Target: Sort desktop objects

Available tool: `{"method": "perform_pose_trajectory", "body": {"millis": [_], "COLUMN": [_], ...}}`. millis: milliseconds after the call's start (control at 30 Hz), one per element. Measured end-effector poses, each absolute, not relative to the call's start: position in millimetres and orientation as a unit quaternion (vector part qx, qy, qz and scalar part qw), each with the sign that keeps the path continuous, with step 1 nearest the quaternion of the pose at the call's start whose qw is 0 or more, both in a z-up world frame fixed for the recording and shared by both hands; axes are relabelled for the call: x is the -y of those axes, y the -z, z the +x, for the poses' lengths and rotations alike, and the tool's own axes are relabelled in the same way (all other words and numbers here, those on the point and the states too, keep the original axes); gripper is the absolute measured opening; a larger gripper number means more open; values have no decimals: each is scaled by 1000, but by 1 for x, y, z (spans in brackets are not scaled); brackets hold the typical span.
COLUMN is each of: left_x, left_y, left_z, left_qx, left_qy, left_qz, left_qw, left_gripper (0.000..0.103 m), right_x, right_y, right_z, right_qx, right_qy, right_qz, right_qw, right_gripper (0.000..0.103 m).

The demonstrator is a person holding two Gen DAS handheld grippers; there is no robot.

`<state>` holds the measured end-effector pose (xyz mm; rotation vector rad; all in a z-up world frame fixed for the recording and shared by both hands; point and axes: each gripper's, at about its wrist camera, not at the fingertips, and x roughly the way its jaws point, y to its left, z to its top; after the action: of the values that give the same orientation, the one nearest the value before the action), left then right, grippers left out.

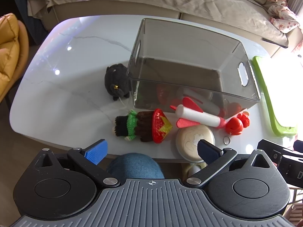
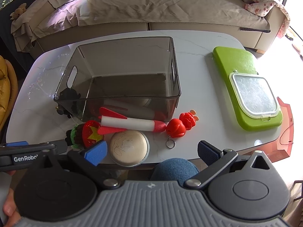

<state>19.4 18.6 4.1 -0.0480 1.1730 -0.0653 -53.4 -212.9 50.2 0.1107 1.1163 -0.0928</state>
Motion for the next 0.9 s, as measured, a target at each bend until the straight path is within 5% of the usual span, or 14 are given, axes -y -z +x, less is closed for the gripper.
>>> {"method": "perform_pose_trajectory", "body": {"millis": [900], "left_x": [-19], "left_y": [4], "left_z": [21], "left_qx": [-563], "left_qy": [40], "left_qz": [-22], "left_qw": [825], "left_gripper": [103], "right_x": [217], "right_y": [-37], "right_z": [-49], "right_qx": [-550], "right_qy": [45], "right_qz": [65], "right_qw": [831], "right_gripper": [103]}}
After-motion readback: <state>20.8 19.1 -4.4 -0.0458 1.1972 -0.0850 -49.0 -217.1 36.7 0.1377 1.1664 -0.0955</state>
